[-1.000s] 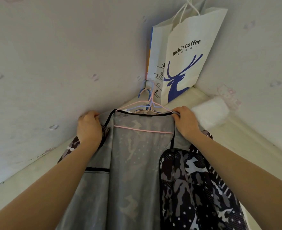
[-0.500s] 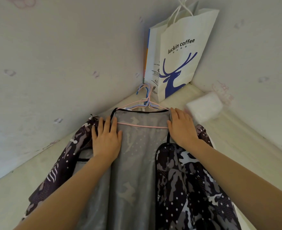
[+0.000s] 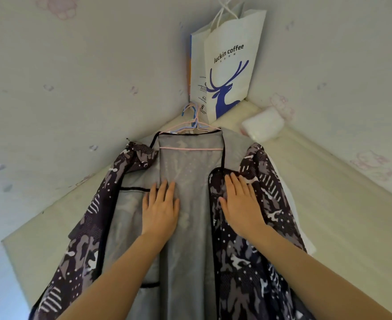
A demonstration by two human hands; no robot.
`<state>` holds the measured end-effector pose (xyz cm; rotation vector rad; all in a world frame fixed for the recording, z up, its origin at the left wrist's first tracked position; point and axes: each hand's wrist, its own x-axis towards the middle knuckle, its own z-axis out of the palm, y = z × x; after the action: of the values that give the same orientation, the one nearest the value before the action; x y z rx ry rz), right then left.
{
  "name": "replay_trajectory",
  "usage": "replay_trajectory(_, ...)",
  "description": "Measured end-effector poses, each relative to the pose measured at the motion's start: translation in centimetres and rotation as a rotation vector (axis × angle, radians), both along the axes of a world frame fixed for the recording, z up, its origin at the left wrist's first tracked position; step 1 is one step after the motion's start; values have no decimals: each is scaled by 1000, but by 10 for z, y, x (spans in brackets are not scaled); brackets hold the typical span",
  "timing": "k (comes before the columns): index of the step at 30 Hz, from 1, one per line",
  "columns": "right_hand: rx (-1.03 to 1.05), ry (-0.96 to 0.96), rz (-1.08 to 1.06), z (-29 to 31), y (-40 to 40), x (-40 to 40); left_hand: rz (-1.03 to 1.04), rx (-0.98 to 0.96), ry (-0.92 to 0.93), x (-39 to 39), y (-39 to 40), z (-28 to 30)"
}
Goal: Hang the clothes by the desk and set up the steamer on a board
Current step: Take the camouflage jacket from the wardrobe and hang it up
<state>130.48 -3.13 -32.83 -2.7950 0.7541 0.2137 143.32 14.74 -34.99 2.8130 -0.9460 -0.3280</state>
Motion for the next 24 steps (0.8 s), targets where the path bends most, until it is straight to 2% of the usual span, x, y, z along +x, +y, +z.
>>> replay_trajectory(8,36,65,-72,3,75,-75,-87,-10,30,-71,60,6)
replay_trajectory(18,-14,0,-237,8,175,-168,-236,-90,83,-148,140,10)
replay_trajectory(24,-20,-79,-346,26,226,-217,-326,-175,120,-182,160,34)
